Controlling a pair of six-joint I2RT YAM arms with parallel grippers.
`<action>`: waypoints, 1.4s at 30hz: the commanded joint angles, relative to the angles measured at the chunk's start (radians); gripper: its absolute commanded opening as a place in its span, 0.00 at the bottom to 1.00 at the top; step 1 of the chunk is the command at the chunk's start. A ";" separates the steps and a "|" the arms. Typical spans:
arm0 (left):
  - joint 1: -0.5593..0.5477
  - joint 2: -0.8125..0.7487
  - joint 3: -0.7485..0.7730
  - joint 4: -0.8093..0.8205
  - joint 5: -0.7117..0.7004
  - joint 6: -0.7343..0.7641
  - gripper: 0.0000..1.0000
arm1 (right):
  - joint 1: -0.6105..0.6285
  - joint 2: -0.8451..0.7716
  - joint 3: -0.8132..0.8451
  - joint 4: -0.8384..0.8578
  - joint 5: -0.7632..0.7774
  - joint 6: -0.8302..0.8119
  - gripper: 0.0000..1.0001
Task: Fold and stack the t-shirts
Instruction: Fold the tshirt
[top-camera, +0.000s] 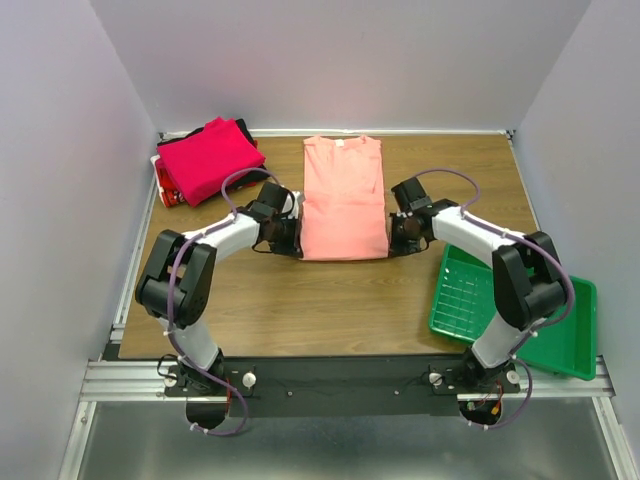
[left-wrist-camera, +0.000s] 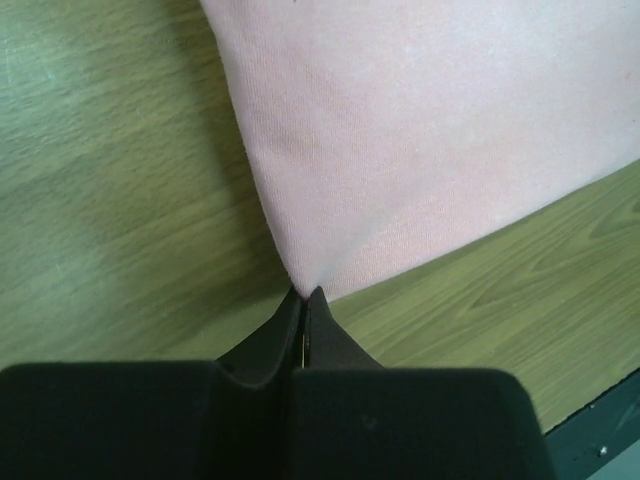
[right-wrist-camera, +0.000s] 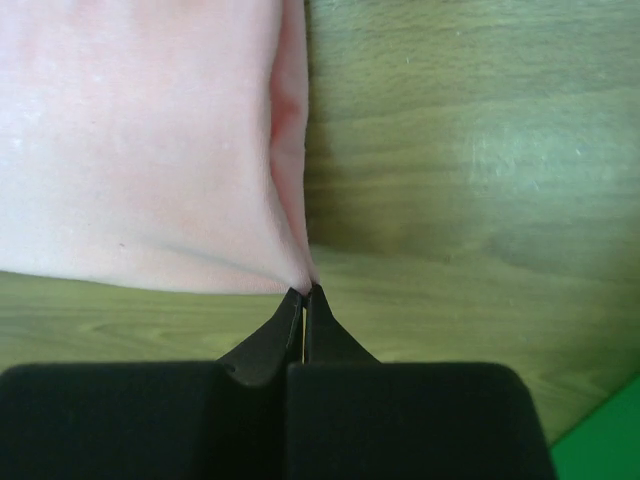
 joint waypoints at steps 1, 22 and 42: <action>0.002 -0.091 -0.020 -0.084 -0.045 0.028 0.00 | -0.004 -0.104 0.003 -0.112 0.046 -0.031 0.00; -0.043 -0.632 -0.025 -0.409 0.008 -0.164 0.00 | 0.054 -0.537 0.132 -0.500 0.137 0.121 0.01; 0.029 -0.427 0.077 -0.305 0.033 -0.092 0.00 | 0.056 -0.306 0.248 -0.300 0.339 0.136 0.00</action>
